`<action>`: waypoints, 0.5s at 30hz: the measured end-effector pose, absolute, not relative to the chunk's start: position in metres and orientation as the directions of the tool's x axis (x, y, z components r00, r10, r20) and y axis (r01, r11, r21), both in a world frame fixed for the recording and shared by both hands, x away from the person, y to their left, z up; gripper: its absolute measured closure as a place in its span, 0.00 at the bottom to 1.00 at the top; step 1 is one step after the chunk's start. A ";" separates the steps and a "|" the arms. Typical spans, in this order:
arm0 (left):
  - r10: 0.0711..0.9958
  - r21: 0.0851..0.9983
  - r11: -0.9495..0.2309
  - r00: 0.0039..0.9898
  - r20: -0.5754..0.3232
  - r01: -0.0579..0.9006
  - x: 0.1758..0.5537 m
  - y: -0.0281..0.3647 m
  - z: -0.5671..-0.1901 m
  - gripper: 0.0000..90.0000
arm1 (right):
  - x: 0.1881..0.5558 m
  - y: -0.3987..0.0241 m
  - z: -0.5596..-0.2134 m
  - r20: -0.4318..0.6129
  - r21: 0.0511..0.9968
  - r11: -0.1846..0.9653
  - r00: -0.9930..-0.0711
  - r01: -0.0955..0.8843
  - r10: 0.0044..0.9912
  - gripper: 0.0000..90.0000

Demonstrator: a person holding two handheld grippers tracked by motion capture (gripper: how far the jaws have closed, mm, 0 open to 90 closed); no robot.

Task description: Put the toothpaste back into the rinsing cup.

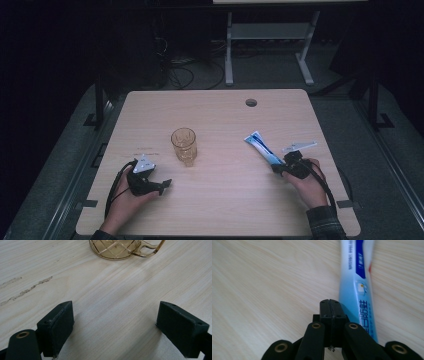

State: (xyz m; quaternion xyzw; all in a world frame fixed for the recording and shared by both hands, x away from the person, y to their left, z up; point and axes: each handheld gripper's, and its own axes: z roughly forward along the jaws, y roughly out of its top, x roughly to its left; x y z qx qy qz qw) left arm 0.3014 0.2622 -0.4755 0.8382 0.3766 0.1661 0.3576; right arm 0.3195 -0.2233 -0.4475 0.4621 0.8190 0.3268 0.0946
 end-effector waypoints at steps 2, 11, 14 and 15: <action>0.750 0.725 -0.460 0.661 0.009 0.513 0.301 0.262 -0.476 0.15 | 0.320 -0.226 -0.448 0.144 0.622 0.358 -0.551 0.697 0.822 0.99; 0.751 0.726 -0.458 0.660 0.007 0.513 0.301 0.262 -0.476 0.15 | 0.320 -0.229 -0.433 0.170 0.675 0.330 -0.575 0.660 0.800 0.89; 0.751 0.726 -0.458 0.660 0.007 0.513 0.301 0.262 -0.476 0.15 | 0.324 -0.228 -0.427 0.167 0.686 0.332 -0.585 0.648 0.794 0.81; 0.751 0.726 -0.458 0.660 0.007 0.513 0.301 0.262 -0.476 0.15 | 0.328 -0.225 -0.423 0.149 0.696 0.339 -0.590 0.632 0.794 0.75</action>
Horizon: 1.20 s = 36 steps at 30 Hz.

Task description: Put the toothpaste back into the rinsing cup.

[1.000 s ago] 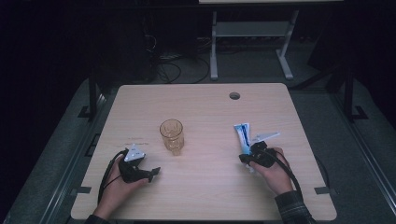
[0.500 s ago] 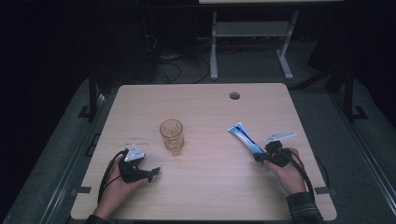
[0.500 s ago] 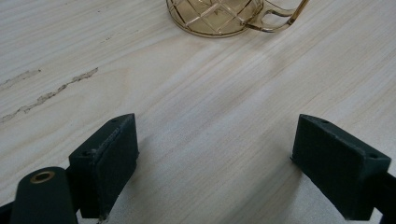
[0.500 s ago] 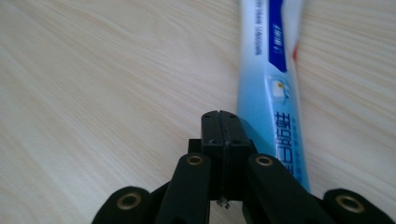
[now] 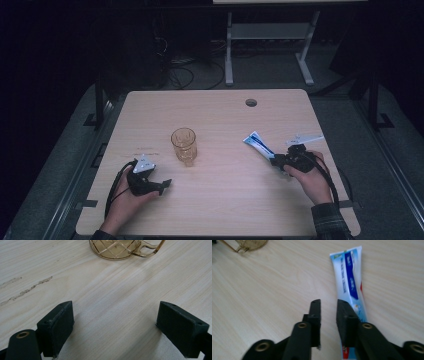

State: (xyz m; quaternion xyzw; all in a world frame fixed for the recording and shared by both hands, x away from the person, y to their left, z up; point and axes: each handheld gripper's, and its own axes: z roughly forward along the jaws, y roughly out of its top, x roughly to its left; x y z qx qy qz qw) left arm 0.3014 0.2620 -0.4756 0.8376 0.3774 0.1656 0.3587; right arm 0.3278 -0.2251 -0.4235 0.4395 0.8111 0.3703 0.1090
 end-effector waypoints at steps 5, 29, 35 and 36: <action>0.752 0.727 -0.457 0.660 0.006 0.513 0.301 0.262 -0.476 0.15 | 0.337 -0.218 -0.422 0.106 0.696 0.372 -0.599 0.614 0.793 0.63; 0.751 0.724 -0.460 0.661 0.007 0.515 0.301 0.262 -0.475 0.15 | 0.406 -0.186 -0.438 0.046 0.638 0.424 -0.581 0.643 0.813 0.50; 0.751 0.724 -0.459 0.661 0.006 0.515 0.301 0.262 -0.475 0.15 | 0.415 -0.177 -0.450 0.024 0.606 0.451 -0.581 0.655 0.813 0.50; 0.751 0.724 -0.459 0.661 0.006 0.515 0.301 0.262 -0.475 0.15 | 0.416 -0.177 -0.452 0.021 0.600 0.455 -0.581 0.658 0.813 0.50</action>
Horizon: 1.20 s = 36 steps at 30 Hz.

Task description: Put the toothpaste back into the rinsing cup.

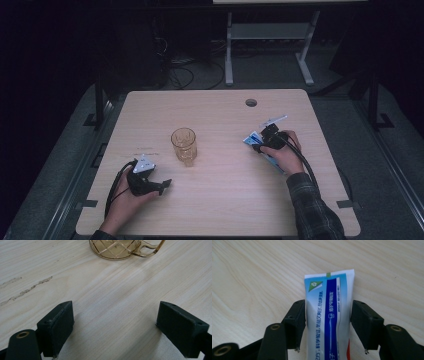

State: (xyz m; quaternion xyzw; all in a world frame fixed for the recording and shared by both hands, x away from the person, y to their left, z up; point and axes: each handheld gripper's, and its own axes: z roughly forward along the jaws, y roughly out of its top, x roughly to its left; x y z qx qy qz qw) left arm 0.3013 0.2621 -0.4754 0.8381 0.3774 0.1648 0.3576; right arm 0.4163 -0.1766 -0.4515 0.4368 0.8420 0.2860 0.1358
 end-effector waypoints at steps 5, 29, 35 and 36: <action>0.751 0.724 -0.459 0.661 0.006 0.515 0.301 0.262 -0.475 0.15 | 0.418 -0.176 -0.457 0.019 0.571 0.468 -0.581 0.674 0.813 0.50; 0.751 0.724 -0.459 0.661 0.007 0.515 0.301 0.262 -0.475 0.15 | 0.419 -0.170 -0.455 0.017 0.527 0.472 -0.565 0.706 0.825 0.68; 0.751 0.724 -0.459 0.661 0.007 0.515 0.301 0.262 -0.475 0.15 | 0.419 -0.175 -0.451 0.050 0.532 0.448 -0.554 0.719 0.831 0.77; 0.751 0.724 -0.459 0.661 0.007 0.515 0.301 0.262 -0.475 0.15 | 0.419 -0.177 -0.451 0.060 0.537 0.440 -0.552 0.720 0.831 0.78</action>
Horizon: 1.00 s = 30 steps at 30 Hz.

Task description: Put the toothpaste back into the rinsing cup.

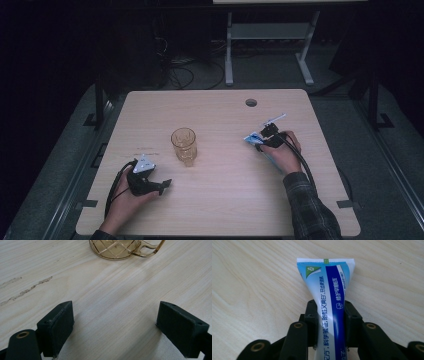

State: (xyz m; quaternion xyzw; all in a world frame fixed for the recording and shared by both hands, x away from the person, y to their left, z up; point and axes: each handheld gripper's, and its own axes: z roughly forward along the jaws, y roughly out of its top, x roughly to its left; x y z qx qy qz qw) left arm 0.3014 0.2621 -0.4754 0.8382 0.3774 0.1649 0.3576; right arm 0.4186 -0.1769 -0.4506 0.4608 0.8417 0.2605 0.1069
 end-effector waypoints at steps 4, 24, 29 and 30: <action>0.751 0.724 -0.459 0.661 0.007 0.515 0.301 0.262 -0.475 0.15 | 0.419 -0.181 -0.450 0.085 0.542 0.428 -0.553 0.723 0.829 0.79; 0.751 0.724 -0.459 0.661 0.007 0.515 0.301 0.262 -0.475 0.15 | 0.394 -0.200 -0.409 0.186 0.704 0.283 -0.553 0.652 0.812 0.81; 0.751 0.724 -0.459 0.661 0.006 0.515 0.301 0.262 -0.475 0.15 | 0.386 -0.203 -0.399 0.222 0.748 0.240 -0.573 0.619 0.789 0.81; 0.751 0.724 -0.459 0.660 0.006 0.515 0.301 0.262 -0.475 0.15 | 0.385 -0.203 -0.397 0.230 0.755 0.231 -0.578 0.613 0.783 0.81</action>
